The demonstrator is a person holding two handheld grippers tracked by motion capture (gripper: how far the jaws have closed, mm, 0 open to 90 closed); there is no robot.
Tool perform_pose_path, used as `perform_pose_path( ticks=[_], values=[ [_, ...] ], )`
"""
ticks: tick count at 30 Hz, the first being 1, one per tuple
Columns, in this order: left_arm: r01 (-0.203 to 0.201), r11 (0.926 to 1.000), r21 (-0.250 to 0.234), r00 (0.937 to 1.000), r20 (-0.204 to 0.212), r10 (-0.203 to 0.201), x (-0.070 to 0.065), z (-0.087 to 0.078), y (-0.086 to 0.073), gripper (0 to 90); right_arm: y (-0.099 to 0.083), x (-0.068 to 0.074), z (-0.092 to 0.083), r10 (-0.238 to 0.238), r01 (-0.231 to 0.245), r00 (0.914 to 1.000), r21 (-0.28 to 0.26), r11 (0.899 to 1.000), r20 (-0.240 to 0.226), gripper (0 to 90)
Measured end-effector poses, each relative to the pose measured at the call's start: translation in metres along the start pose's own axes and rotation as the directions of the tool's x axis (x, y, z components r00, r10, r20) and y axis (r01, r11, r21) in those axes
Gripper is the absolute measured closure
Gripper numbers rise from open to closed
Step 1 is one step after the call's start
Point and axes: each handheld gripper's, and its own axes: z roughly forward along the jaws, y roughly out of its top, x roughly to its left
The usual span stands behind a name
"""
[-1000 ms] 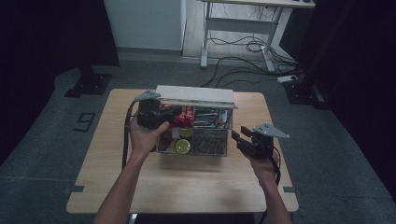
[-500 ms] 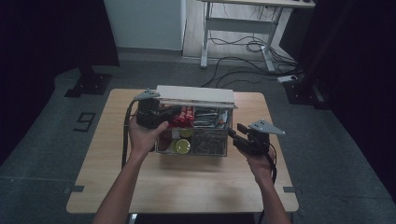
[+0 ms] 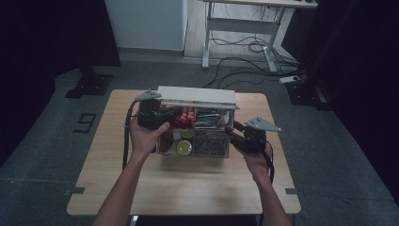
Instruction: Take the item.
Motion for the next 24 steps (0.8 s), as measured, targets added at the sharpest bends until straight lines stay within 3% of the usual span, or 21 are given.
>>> perform_pose_path(
  ticks=[16, 24],
  values=[
    [-0.007, 1.0, -0.002, 1.0, -0.006, 0.007, -0.001, 0.001, 0.003, 90.0, 0.007, 0.008, 0.019, -0.009, 0.009, 0.9999, 0.008, 1.0, 0.007, 55.6],
    [-0.006, 1.0, -0.006, 1.0, -0.006, 0.006, -0.002, 0.003, 0.003, 90.0, 0.012, 0.013, 0.03, -0.022, 0.022, 0.999, 0.017, 1.0, 0.039, 55.1]
  ],
)
